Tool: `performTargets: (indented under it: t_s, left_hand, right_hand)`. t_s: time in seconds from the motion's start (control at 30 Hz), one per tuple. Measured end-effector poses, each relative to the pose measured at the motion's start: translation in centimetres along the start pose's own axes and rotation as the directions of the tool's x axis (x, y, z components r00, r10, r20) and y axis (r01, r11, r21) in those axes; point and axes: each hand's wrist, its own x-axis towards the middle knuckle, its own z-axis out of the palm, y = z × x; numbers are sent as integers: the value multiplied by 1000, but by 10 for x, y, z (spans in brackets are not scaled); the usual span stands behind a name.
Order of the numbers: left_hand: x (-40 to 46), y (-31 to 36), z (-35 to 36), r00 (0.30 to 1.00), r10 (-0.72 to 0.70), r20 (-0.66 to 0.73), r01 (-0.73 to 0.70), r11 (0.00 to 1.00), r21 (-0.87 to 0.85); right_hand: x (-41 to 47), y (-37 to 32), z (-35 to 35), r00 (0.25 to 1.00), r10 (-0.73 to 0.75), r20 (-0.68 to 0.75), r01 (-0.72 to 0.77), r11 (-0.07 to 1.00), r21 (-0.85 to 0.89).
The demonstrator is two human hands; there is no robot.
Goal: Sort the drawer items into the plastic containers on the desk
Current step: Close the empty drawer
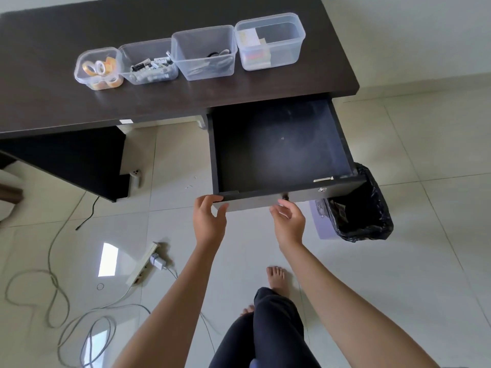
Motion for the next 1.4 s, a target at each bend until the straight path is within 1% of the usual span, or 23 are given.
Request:
performTargets:
  t_s: [0.1, 0.17, 0.27, 0.37, 0.5, 0.63, 0.77, 0.87, 1.0, 1.1, 1.2, 1.3, 1.4]
  left_hand:
    - [10, -1, -1, 1000, -13, -2, 13, 1000, -10]
    - [13, -3, -1, 1000, 1, 8, -1, 1000, 3]
    - [14, -6, -1, 999, 46, -2, -46, 999, 19]
    - [14, -9, 1, 998, 54, -17, -54, 999, 3]
    - [13, -11, 4, 996, 81, -45, -80, 997, 14]
    - [16, -7, 2, 986, 128, -107, -127, 992, 12]
    - [29, 0, -1, 982, 142, -126, -140, 990, 24]
    - [40, 5, 3, 981, 150, -127, -149, 989, 21]
    - [67, 9, 13, 983, 114, -147, -114, 993, 5]
    - [95, 10, 20, 977, 127, -171, -131, 991, -14]
    - [134, 19, 27, 968, 160, -195, -169, 985, -29]
    - [172, 31, 39, 955, 182, -233, -186, 983, 5]
    - [203, 35, 51, 933, 185, -308, -175, 983, 59]
  right_hand:
    - [6, -5, 9, 996, -4, -87, 13, 995, 103]
    - [9, -9, 14, 988, 6, -153, 16, 990, 138]
    - [11, -7, 22, 971, 16, -240, 6, 996, 92]
    - [14, -1, 23, 952, 40, -304, -27, 998, 50]
    - [21, 3, 15, 958, 60, -280, -24, 991, 131]
    - [23, -3, 11, 965, 20, -262, 26, 985, 173]
    - [25, -16, 21, 956, 13, -294, 70, 961, 269]
    - [36, -22, 28, 957, -13, -291, 97, 957, 275]
    - [59, -30, 41, 963, -30, -268, 100, 962, 253]
    - [80, -38, 61, 961, -42, -272, 114, 960, 254]
    - [114, -54, 80, 958, -85, -273, 162, 949, 272]
    - [149, -73, 100, 954, -124, -272, 196, 947, 256]
    - [177, -82, 118, 952, -146, -269, 221, 937, 272]
